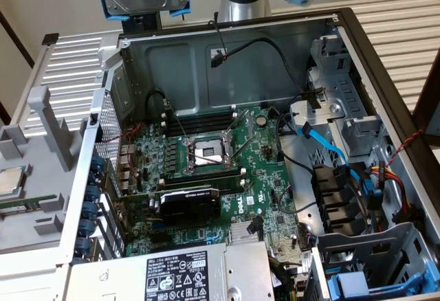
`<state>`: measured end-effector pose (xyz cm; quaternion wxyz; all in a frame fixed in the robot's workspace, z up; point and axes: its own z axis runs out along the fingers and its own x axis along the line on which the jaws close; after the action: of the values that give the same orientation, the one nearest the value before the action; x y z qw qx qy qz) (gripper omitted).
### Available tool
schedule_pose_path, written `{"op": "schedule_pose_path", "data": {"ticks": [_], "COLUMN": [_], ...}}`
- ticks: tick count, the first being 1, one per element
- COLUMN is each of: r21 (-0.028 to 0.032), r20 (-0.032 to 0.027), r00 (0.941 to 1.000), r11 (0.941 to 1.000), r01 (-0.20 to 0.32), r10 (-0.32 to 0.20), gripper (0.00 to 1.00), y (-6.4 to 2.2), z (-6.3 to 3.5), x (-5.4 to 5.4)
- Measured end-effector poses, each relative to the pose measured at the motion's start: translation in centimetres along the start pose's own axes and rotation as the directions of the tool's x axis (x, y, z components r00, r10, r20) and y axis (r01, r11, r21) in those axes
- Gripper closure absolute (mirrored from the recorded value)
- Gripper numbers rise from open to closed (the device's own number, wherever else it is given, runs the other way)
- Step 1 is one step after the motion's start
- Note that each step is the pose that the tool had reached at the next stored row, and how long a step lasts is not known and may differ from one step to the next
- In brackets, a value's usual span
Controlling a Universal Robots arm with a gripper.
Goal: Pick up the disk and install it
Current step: 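Pick up the disk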
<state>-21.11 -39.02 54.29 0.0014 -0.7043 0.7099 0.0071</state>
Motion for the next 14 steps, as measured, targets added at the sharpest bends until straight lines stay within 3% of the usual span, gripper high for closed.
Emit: {"op": "schedule_pose_path", "data": {"ticks": [2, 10, 14], "r21": [0.0000, 0.0000, 0.0000], "r20": [0.0000, 0.0001, 0.0001], "r00": [1.0000, 1.0000, 1.0000], "r11": [1.0000, 1.0000, 1.0000], "r01": [0.000, 0.000, 0.000], "r10": [0.000, 0.000, 0.000], "gripper": [0.63, 0.63, 0.63], "y": [-0.53, -1.13, -2.08], "z": [-0.01, -0.05, -0.07], "x": [0.4, 3.4, 4.7]}}
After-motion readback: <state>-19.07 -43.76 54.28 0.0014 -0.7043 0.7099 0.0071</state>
